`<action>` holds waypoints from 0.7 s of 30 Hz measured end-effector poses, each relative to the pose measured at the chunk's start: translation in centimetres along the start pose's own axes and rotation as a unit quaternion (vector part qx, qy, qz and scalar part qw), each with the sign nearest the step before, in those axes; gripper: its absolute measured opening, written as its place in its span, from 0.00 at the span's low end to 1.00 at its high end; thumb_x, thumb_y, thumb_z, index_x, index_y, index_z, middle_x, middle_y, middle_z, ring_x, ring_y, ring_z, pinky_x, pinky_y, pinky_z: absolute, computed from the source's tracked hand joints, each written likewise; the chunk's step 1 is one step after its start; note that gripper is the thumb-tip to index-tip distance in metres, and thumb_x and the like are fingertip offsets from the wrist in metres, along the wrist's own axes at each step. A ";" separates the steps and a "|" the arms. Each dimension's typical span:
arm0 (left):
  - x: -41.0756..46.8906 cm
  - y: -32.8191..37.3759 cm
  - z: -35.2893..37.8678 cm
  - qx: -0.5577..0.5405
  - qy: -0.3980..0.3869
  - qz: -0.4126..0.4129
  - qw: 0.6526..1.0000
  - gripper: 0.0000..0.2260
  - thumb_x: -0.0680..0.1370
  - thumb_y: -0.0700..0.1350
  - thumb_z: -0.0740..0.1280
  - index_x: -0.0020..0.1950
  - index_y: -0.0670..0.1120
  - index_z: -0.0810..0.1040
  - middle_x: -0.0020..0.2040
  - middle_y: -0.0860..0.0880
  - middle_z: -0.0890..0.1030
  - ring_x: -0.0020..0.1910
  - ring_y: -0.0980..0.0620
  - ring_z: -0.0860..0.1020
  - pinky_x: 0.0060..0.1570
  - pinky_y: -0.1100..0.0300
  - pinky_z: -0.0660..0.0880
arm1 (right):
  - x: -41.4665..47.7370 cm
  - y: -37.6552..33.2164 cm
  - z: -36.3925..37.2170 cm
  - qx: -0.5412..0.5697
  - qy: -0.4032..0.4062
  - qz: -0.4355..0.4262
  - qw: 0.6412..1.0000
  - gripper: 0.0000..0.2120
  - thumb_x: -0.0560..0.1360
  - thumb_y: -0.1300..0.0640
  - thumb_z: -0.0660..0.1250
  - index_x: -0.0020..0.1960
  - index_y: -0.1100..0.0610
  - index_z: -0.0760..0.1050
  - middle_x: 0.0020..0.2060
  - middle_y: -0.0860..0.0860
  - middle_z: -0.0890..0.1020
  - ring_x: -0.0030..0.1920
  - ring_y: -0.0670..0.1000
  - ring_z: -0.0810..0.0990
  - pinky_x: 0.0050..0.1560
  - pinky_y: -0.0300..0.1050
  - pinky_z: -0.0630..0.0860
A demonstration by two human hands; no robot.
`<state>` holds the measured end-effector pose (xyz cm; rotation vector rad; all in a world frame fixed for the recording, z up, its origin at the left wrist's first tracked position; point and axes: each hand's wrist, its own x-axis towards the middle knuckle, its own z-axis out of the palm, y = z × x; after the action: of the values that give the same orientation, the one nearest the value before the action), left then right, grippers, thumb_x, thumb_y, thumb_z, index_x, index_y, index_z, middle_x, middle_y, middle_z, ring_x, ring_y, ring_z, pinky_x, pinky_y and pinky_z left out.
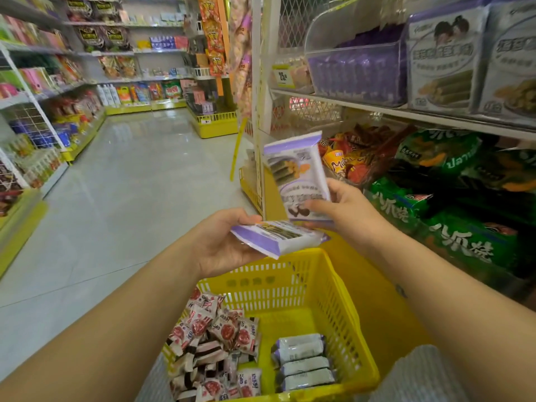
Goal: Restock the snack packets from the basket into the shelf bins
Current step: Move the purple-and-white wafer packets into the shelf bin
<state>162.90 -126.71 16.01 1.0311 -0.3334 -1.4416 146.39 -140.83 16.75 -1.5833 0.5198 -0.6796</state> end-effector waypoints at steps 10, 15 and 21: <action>0.4 -0.4 -1.2 0.035 0.064 0.059 0.996 0.10 0.79 0.35 0.61 0.58 0.35 0.76 0.52 0.36 0.83 0.45 0.42 0.84 0.41 0.51 0.82 | 0.2 -0.7 -2.4 -0.080 0.200 -0.007 0.976 0.16 0.65 0.59 0.79 0.50 0.53 0.78 0.45 0.55 0.84 0.43 0.53 0.84 0.41 0.46 0.80; 0.4 -0.5 -1.4 -0.003 0.122 0.026 0.992 0.14 0.77 0.43 0.66 0.58 0.36 0.77 0.52 0.35 0.82 0.46 0.39 0.83 0.39 0.42 0.81 | -0.4 -1.1 -2.3 0.079 0.176 -0.001 0.981 0.08 0.72 0.59 0.73 0.51 0.57 0.81 0.44 0.57 0.86 0.44 0.56 0.85 0.41 0.49 0.81; 0.5 -1.0 -0.4 0.049 0.057 0.028 0.997 0.16 0.75 0.47 0.66 0.58 0.38 0.78 0.54 0.37 0.82 0.48 0.42 0.83 0.47 0.45 0.81 | -0.4 -0.8 -3.3 0.060 0.003 0.055 0.997 0.12 0.76 0.54 0.67 0.56 0.59 0.80 0.49 0.56 0.85 0.45 0.52 0.85 0.39 0.42 0.81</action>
<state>162.67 -126.79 14.85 1.1701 -0.3501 -1.3214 143.78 -142.87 17.70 -1.4292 0.5570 -0.6212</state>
